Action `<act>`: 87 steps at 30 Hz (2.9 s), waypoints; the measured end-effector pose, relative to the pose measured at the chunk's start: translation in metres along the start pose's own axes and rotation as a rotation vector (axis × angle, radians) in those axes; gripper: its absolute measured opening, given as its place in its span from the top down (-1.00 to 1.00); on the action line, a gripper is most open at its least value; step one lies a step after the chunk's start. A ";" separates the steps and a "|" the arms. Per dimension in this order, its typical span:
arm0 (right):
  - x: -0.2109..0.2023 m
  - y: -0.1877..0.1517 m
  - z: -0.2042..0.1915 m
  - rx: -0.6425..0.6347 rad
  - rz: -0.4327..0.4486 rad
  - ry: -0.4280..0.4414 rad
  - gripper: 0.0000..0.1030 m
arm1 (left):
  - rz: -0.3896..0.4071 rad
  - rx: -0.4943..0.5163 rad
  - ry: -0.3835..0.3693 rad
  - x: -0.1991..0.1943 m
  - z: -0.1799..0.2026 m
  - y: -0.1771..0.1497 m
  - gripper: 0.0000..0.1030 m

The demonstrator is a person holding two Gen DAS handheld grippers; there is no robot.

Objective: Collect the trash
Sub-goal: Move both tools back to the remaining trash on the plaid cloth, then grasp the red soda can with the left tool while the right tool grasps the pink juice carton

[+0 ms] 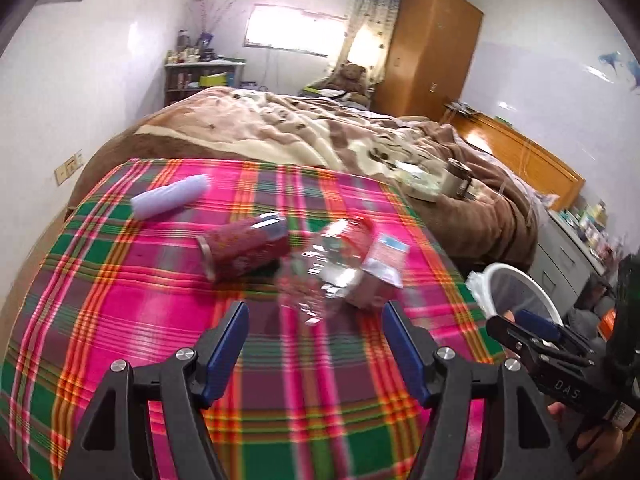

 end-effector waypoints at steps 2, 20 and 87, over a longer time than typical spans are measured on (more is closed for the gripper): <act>0.006 0.002 -0.009 -0.001 -0.009 0.015 -0.42 | -0.009 -0.002 0.014 0.004 -0.013 0.002 -0.33; 0.064 0.023 -0.053 0.042 -0.070 0.002 -0.42 | -0.101 0.041 -0.010 0.070 -0.085 0.031 -0.33; 0.082 0.013 -0.038 0.024 -0.120 -0.072 0.23 | -0.180 0.220 -0.145 0.127 -0.042 0.035 -0.03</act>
Point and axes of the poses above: each gripper's, at about its wrist camera, not at the fingertips, and x roughly the way its jaws point, z to its right, y to its top, the point moved 2 cm from there along x, roughly the way its jaws point, and after that the axes turned 10 degrees about x, right-handed, at the moved point
